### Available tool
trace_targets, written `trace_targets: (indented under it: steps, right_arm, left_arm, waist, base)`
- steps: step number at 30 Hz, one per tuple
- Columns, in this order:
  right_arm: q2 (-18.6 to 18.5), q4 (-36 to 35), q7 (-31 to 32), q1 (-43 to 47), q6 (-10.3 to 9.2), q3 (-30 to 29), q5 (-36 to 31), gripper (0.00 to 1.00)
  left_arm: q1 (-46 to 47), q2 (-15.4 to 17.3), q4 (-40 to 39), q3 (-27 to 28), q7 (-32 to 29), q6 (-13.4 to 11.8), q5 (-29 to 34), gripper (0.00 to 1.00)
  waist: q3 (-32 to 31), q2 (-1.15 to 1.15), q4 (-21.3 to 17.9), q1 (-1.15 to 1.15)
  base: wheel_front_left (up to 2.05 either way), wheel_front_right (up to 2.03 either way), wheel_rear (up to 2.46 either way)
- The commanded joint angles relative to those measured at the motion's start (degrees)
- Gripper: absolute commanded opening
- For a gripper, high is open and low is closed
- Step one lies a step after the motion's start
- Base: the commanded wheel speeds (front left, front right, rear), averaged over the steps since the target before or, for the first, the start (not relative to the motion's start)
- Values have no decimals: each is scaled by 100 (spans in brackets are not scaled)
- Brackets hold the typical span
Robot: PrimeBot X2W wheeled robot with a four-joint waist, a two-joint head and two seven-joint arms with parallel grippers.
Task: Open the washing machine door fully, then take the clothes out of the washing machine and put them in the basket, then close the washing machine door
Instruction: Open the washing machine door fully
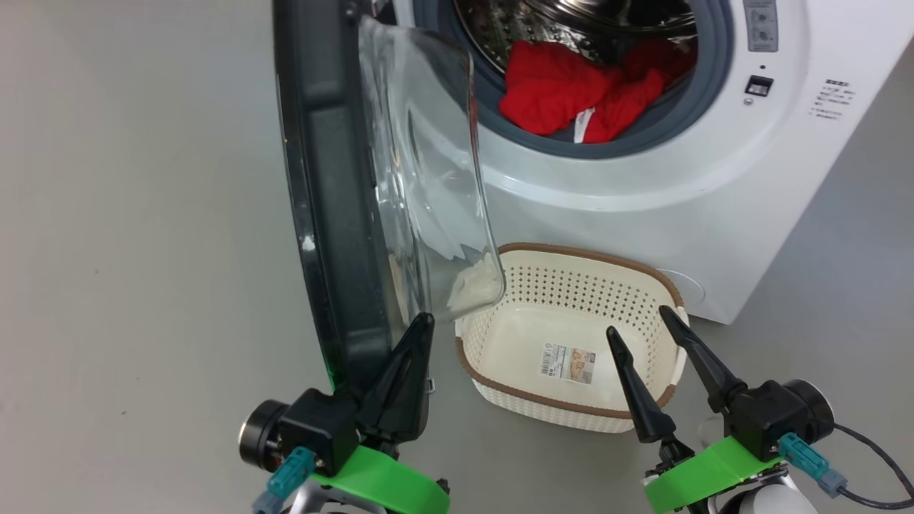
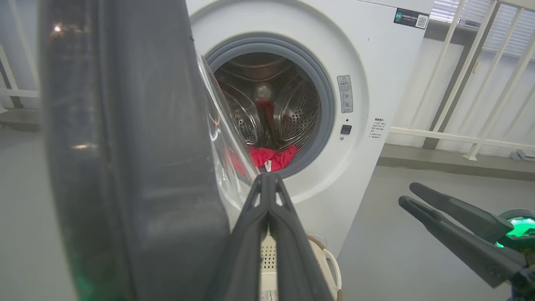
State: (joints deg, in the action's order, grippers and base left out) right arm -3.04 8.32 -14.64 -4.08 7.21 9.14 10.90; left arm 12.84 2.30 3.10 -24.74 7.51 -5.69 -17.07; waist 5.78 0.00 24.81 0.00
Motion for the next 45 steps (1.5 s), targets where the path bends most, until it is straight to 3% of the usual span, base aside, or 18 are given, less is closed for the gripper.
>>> trace_targets:
  steps: [1, 13, 31, 45]
  right_arm:
    - [16, -117, -36, -177, 28, 109, -9, 100]
    - [16, -108, -36, -84, 28, 173, -35, 100]
    - [16, -18, -36, -123, 28, 326, -156, 100]
    - [16, -26, -34, -114, 28, 296, -278, 100]
  left_arm:
    - [144, 71, -137, 252, 70, -116, -34, 0]
    - [-11, 263, 1, 520, 176, -346, -100, 0]
    - [-16, 650, 436, 1347, 536, -844, -191, 0]
    - [353, 725, 1114, 1924, 730, -844, -388, 0]
  waist:
    - [-13, 0, 117, 0]
    - [-93, 0, 621, 0]
    - [-40, 0, 634, 0]
    - [76, 0, 532, 0]
  base:
    - [0, 0, 0]
    - [0, 0, 0]
    - [0, 0, 0]
    - [0, 0, 0]
